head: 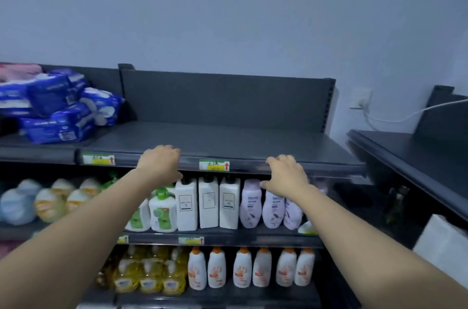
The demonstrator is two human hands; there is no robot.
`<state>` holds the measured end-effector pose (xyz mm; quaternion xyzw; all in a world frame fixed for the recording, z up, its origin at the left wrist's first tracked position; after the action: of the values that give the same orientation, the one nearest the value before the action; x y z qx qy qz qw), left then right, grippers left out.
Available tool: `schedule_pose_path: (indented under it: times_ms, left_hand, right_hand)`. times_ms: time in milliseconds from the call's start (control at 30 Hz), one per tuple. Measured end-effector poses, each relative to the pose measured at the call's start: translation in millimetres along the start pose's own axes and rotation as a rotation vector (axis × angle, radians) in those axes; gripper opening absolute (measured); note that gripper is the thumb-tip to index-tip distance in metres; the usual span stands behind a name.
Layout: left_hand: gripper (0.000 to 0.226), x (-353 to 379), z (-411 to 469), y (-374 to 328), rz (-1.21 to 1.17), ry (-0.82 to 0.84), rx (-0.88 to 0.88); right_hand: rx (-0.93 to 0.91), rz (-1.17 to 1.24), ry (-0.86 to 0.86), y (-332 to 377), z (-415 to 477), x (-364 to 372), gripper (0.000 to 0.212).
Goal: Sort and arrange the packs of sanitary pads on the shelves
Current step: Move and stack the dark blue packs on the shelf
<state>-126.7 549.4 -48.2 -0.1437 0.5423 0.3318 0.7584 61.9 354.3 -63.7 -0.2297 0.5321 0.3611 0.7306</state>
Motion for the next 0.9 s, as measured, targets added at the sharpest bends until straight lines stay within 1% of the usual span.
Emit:
schedule_pose_path:
  times_ms: [333, 500, 633, 667, 733, 833, 900]
  left_hand:
    - [0.045, 16, 27, 171, 0.086, -0.016, -0.116]
    - [0.041, 32, 31, 234, 0.073, 0.006, -0.188]
    - [0.039, 48, 38, 280, 0.078, 0.005, -0.281]
    - [0.042, 52, 41, 291, 0.072, -0.01, -0.306]
    - [0.055, 55, 47, 312, 0.056, -0.06, -0.36]
    - [0.078, 49, 61, 344, 0.04, -0.207, -0.439]
    - [0.086, 41, 74, 365, 0.04, -0.316, -0.485]
  right_hand:
    - [-0.137, 0.083, -0.024, 172, 98, 27, 0.06]
    - [-0.211, 0.124, -0.017, 243, 130, 43, 0.06]
    - [-0.284, 0.161, -0.008, 293, 154, 58, 0.06]
    - [-0.303, 0.169, -0.008, 305, 160, 61, 0.06]
    - [-0.339, 0.182, -0.011, 329, 174, 68, 0.059]
    - [-0.385, 0.21, -0.001, 362, 197, 80, 0.06]
    - [-0.414, 0.231, 0.014, 382, 215, 87, 0.061]
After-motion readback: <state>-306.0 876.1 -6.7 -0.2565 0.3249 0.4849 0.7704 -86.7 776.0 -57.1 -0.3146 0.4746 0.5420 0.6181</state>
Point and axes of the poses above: each hand's wrist, its own z-axis towards the middle knuckle, its own x-axis out of the palm, y = z × x, the point moved 7 cm from there along z, towards the middle knuckle, and after that the axes turned 9 degrees about -y, right-handed, at the moved point
